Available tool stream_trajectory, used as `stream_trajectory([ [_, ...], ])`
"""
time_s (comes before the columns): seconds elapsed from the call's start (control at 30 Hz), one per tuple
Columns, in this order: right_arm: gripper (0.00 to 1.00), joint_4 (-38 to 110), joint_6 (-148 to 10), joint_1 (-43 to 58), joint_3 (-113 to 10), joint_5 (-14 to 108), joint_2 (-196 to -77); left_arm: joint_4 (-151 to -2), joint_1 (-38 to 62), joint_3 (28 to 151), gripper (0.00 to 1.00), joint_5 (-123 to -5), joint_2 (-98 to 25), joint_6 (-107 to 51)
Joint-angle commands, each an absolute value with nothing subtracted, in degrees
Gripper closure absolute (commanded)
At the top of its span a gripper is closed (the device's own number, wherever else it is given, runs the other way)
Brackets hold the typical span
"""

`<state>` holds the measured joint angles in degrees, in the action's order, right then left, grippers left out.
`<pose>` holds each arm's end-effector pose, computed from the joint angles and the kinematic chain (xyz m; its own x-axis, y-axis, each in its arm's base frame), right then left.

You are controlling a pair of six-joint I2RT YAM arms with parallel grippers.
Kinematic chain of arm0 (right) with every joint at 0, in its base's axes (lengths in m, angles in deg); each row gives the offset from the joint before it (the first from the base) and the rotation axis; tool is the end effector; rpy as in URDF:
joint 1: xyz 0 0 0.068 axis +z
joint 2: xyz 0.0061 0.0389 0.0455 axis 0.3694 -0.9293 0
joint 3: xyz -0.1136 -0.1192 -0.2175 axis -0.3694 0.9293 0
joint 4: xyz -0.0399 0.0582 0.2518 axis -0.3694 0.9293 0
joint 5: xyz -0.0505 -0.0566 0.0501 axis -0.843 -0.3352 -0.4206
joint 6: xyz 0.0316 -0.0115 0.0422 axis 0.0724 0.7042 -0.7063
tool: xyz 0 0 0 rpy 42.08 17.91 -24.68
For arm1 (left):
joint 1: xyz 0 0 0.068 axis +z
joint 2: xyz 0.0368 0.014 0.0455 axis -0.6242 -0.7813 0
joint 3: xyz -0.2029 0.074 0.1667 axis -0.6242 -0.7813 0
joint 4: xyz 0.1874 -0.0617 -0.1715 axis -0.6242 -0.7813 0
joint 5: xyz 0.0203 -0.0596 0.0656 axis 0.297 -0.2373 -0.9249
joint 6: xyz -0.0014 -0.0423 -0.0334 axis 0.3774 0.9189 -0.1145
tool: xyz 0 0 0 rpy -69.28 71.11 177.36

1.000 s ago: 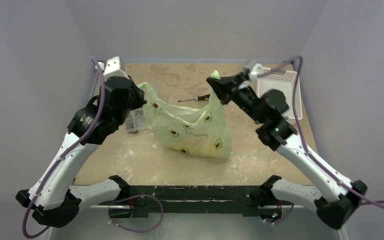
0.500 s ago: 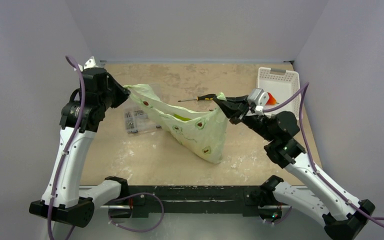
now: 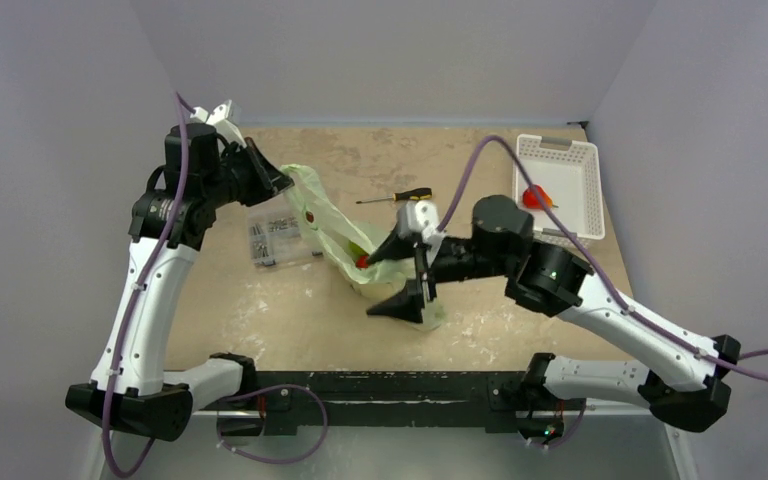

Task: Take the fake fruits out of the plastic bag
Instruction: Adjust the plastic bag at the center of the board.

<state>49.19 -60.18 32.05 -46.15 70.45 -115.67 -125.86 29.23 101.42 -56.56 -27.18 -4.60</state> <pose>0.1171 0.1911 0.4382 -0.0045 -0.0568 -0.9984 -0.9967 0.0810 -0.0001 0.2191 -0.0462 0.4338 -0.6201 -0.4502 -0.6424 0.0499 0.7946 -0.6051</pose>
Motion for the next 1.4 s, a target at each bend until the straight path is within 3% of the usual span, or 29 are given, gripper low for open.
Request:
stream_trajectory([
  [0.0, 0.25, 70.03, -56.21, 39.58, -50.21, 81.63, -119.95, -124.14, 29.39, 102.78, 1.0, -55.33, -25.7, -7.48],
  [0.07, 0.37, 73.08, -55.74, 39.99, -49.95, 80.66, -121.98, -124.58, 29.39, 103.37, 1.0, -56.1, -25.86, -7.87],
  [0.17, 0.4, 75.39, -55.54, 40.02, -48.91, 78.18, -123.76, -124.63, 29.39, 103.89, 1.0, -56.34, -26.17, -8.51],
  [0.3, 0.29, 73.24, -58.17, 39.94, -51.51, 69.3, -122.1, -125.16, 29.39, 104.57, 1.0, -56.47, -26.74, -9.51],
  [0.43, 0.04, 60.15, -70.53, 39.6, -53.83, 58.75, -117.37, -125.77, 29.39, 105.04, 1.0, -57.04, -27.03, -10.73],
  [0.5, 0.01, 58.29, -74.62, 39.21, -57.72, 52.7, -118.43, -126.23, 29.39, 105.19, 1.0, -57.57, -27.07, -11.18],
  [0.7, 0.01, 69.29, -75.62, 32.19, -75.83, 36.41, -131.89, -126.47, 29.43, 105.23, 1.0, -56.94, -26.73, -10.69],
  [0.9, 0.01, 77.82, -65.89, 27.19, -89.57, 34.52, -147.91, -126.67, 29.37, 105.16, 1.0, -56.69, -26.52, -10.68],
  [1.03, 0.03, 89.57, -60.19, 27.43, -100.43, 40.86, -160.24, -126.78, 29.37, 105.28, 1.0, -56.25, -26.65, -10.78],
  [1.27, 0.09, 85.02, -59.94, 28.57, -88.79, 42.27, -158.8, -127.01, 29.35, 105.15, 1.0, -55.31, -26.71, -11.57],
  [1.37, 0.19, 83.13, -60.77, 29.3, -85.36, 39.02, -158.64, -127.08, 29.38, 105.28, 1.0, -54.98, -26.77, -11.85],
])
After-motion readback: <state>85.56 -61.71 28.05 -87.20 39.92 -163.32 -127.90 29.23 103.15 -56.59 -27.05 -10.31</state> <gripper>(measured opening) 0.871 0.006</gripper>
